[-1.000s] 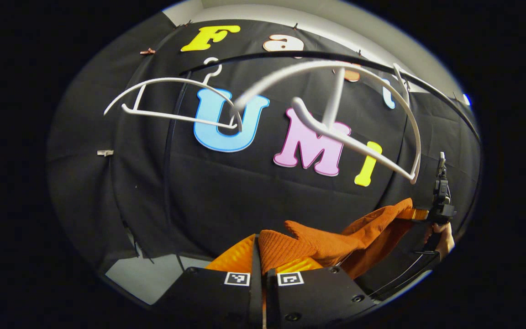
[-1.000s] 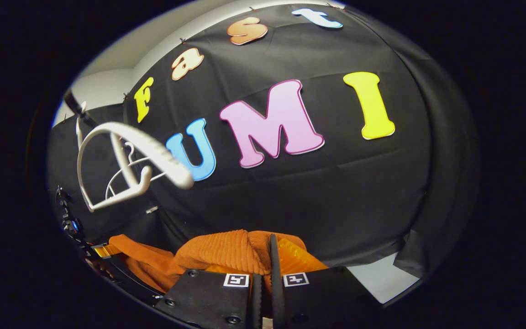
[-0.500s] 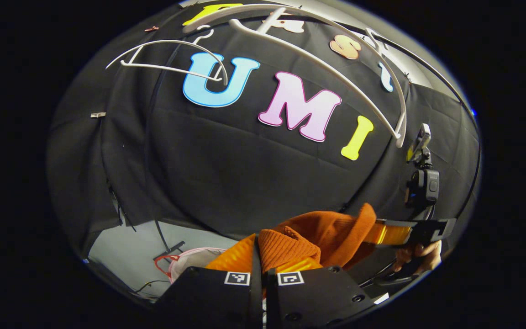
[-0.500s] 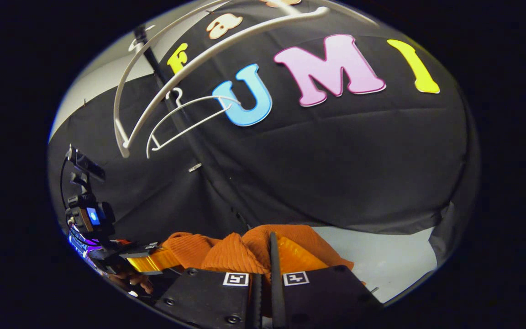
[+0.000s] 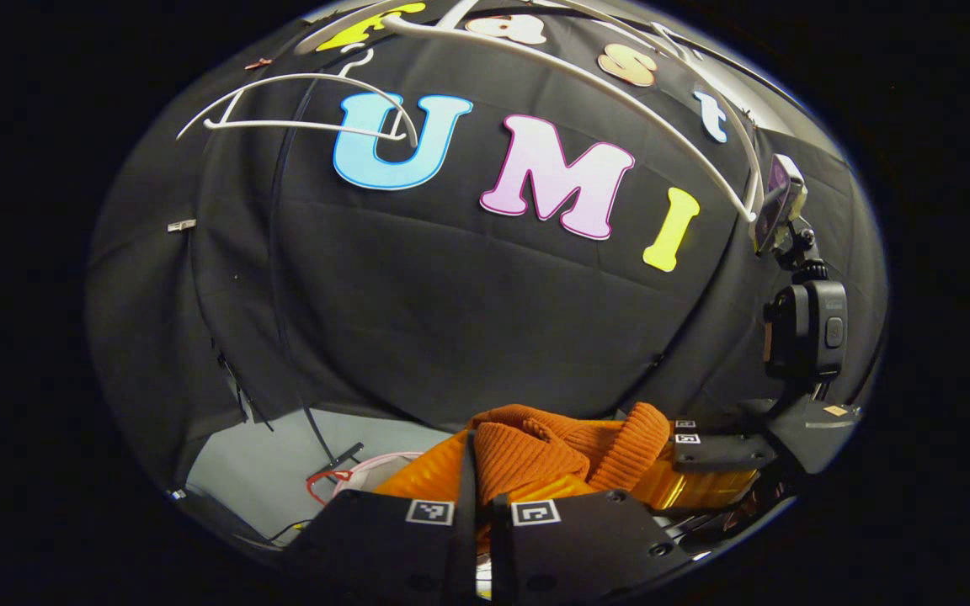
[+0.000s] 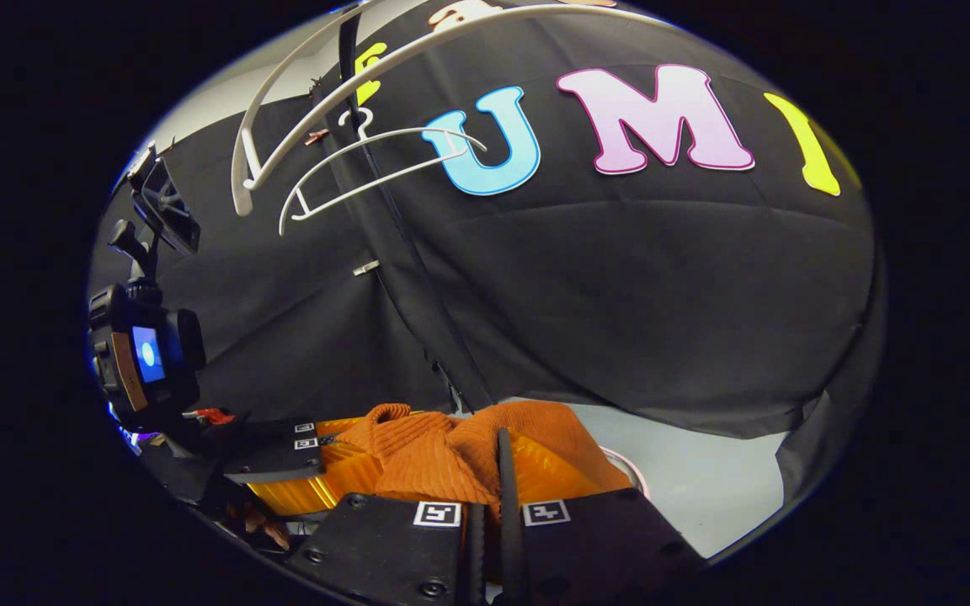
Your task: Grasp the clothes on the hanger with both hands and then place them into the laundry hamper below.
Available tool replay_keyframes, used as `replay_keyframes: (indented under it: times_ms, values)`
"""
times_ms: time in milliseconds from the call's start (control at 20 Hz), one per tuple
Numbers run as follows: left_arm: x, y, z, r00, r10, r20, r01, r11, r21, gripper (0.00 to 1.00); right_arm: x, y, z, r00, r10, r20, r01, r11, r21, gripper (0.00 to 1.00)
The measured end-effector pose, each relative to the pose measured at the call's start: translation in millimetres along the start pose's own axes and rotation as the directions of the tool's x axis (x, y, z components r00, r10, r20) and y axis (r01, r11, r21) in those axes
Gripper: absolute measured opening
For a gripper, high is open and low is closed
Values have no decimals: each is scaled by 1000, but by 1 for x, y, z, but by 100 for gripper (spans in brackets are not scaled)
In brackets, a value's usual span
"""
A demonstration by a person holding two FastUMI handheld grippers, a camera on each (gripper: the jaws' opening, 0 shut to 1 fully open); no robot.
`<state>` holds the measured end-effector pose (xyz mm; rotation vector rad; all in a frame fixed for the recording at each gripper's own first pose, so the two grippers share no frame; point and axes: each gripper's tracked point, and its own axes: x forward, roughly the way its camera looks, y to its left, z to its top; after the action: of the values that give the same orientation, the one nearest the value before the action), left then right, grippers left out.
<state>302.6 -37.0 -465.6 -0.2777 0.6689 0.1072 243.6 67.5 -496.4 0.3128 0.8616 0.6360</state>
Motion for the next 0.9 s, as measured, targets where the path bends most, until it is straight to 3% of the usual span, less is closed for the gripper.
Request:
replay_keyframes:
  times_ms: [100,150,300,350,400,900]
  values:
    - [3,9,-9,999,20,-28,-21,1000,-7,15,3,-13,-11,999,-38,-29,38,999,-27,12]
    - [4,16,-16,998,43,-50,-43,999,-6,19,-2,-21,-14,996,-73,-44,71,996,-57,7]
    - [-7,43,-32,986,126,-109,-124,992,22,76,-12,-40,-21,988,-139,-64,130,982,-139,67]
    - [-7,49,-36,984,135,-119,-134,991,18,95,-16,-41,-20,988,-138,-67,127,982,-141,83]
    - [-6,51,-39,986,126,-112,-128,992,-3,96,-17,-39,-19,990,-129,-62,120,984,-130,98]
    - [-22,50,-21,993,103,-57,-106,993,-46,95,-23,-30,-11,992,-120,-38,115,987,-116,99]
